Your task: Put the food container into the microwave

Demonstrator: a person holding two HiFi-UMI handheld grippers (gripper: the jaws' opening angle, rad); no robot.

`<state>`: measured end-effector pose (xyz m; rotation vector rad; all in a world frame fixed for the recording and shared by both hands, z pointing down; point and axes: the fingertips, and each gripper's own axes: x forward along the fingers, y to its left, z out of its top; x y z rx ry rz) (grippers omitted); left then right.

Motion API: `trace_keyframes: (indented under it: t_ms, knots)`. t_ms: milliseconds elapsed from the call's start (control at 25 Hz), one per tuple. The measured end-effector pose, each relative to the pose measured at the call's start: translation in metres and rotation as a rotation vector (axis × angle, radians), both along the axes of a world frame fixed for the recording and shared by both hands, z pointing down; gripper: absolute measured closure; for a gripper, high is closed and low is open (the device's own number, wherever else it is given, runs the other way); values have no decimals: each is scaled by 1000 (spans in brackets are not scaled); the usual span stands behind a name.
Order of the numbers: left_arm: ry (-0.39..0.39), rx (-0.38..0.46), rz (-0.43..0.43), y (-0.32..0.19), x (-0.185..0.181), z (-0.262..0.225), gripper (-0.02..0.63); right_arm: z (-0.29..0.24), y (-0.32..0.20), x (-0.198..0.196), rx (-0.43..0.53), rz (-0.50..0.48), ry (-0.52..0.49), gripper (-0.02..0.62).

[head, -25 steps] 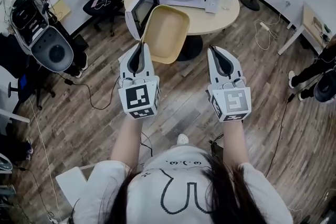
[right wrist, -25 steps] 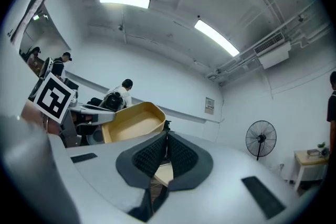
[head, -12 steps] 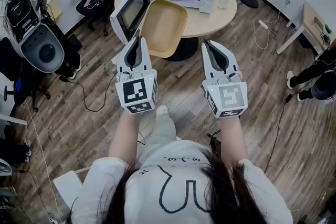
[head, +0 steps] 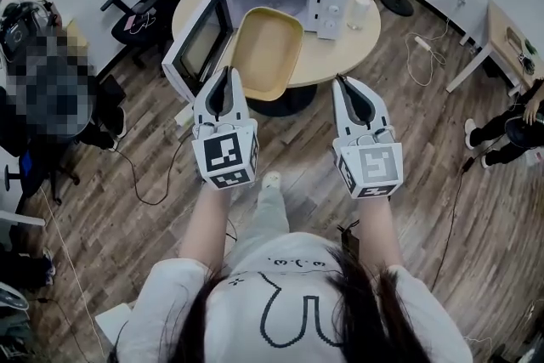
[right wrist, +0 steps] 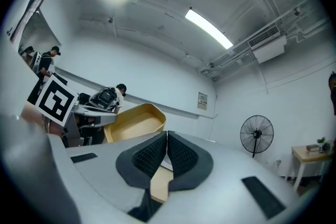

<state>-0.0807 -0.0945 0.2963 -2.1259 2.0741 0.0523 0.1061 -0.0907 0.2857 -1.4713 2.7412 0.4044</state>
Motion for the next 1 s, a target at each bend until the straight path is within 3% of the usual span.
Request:
trace_keyframes:
  t_ms: [640, 1000]
  knots:
    - [66, -108, 55, -205, -52, 37, 586, 12, -192, -38, -59, 101, -6, 566]
    - [119, -208, 71, -271, -79, 79, 586, 32, -252, -68, -105, 115, 14, 566]
